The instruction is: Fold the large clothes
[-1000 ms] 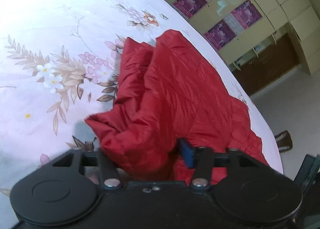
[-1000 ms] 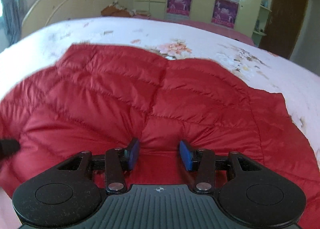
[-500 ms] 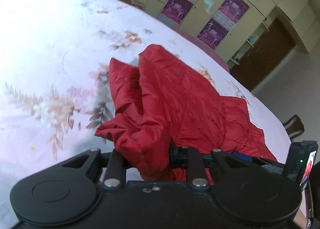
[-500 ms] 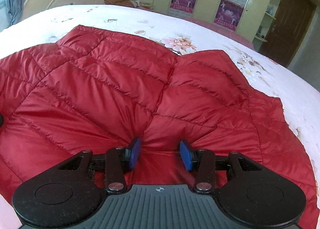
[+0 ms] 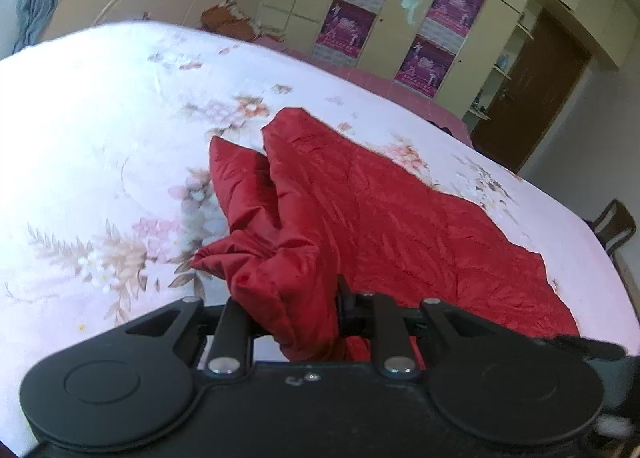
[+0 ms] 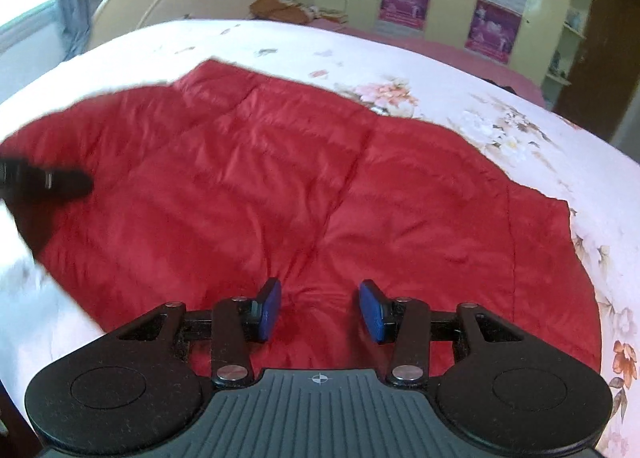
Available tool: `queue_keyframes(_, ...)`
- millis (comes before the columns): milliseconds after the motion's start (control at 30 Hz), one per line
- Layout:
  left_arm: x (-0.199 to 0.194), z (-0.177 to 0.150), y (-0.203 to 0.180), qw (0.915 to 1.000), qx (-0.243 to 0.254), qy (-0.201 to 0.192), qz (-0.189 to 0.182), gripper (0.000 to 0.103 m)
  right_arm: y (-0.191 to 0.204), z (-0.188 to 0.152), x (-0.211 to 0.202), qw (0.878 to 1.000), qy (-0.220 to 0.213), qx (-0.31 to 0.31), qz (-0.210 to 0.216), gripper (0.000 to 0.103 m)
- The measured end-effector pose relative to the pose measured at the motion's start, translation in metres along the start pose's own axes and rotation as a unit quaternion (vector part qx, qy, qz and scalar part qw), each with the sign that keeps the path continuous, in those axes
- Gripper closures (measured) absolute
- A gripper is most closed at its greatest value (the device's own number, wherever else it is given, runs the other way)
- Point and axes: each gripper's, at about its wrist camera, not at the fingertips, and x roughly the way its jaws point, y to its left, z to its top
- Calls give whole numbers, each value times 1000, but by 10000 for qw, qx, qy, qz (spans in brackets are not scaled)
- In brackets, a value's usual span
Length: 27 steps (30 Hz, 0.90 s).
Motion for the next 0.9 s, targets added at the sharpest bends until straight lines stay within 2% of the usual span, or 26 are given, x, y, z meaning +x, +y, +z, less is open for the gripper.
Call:
queue_keyframes(200,-19,4,-55,9951,924,-364,-24,84,1,-10,22,9998,-61,-96,143,59)
queue_keyframes(300,-25,6,-87,9900,1312,-488,-140,84,-9,-9,25,9992,-82,73,375,59)
queue_keyframes(367,-28,5,-107,9861,1545,-555,-240,84,-27,-5,14,9975,-125,434,535,59)
queue_keyframes(567,-27,-12,-163,9745,2080,-605,-592,84,-86,-19,-39,9938,-485,977,197,58)
queue_keyframes(767,-9,-42,-208,9627,2460,-448,-1039,84,-148,-54,-74,9841,-416,1720,-143,58)
queue_keyframes(900,6,-67,-226,9539,2676,-225,-1339,84,-174,-77,-92,9757,-399,2138,-261,58)
